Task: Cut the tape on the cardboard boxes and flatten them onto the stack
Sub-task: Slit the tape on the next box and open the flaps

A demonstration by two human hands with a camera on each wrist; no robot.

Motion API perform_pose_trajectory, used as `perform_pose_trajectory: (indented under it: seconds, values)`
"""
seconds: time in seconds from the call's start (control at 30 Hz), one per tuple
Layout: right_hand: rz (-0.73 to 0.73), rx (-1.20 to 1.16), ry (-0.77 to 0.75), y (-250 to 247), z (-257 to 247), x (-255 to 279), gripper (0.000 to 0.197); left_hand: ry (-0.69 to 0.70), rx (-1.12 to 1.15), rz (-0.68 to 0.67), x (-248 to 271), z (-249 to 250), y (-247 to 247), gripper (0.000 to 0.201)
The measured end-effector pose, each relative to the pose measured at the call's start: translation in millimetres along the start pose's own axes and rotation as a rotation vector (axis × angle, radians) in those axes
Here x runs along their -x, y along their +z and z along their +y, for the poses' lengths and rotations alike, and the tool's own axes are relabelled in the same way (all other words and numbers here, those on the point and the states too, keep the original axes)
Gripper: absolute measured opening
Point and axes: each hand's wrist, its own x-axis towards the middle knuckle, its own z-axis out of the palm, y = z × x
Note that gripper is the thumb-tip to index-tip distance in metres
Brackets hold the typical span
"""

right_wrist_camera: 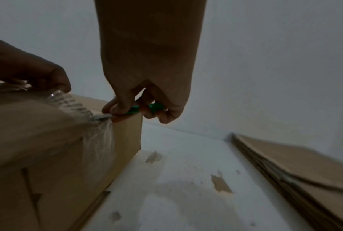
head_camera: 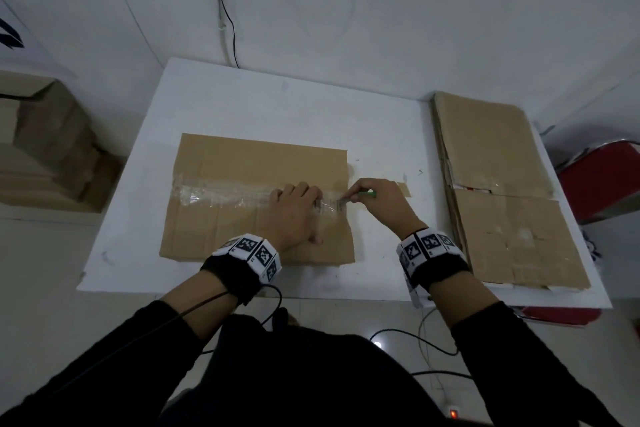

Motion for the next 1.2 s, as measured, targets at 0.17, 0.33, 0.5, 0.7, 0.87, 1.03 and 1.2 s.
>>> perform_pose_trajectory:
  seconds: [0.17,0.33,0.5,0.7,0.87,1.03,1.2]
  values:
    - [-0.02,-0.186,0.061,4,22,18,0.014,0.002,0.021,0.005,1,0,-1,0.083]
    - [0.012,-0.31,0.089,10,31,40,0.017,0.006,0.021,-0.007,5,2,2,0.08]
    - [0.036,-0.196,0.098,19,19,28,0.019,0.05,0.022,0.018,7,3,-1,0.079]
    - [-0.045,-0.314,0.14,11,29,40,0.014,0.06,0.044,0.025,10,2,4,0.075]
    - [-0.035,-0.236,0.121,21,19,40,0.009,-0.053,0.139,0.028,7,8,0,0.062]
    - [0.021,-0.23,0.17,32,19,41,0.001,-0.087,0.086,0.005,-1,11,11,0.046]
    - [0.016,-0.262,0.167,31,21,49,0.006,-0.05,0.208,0.107,5,11,20,0.028]
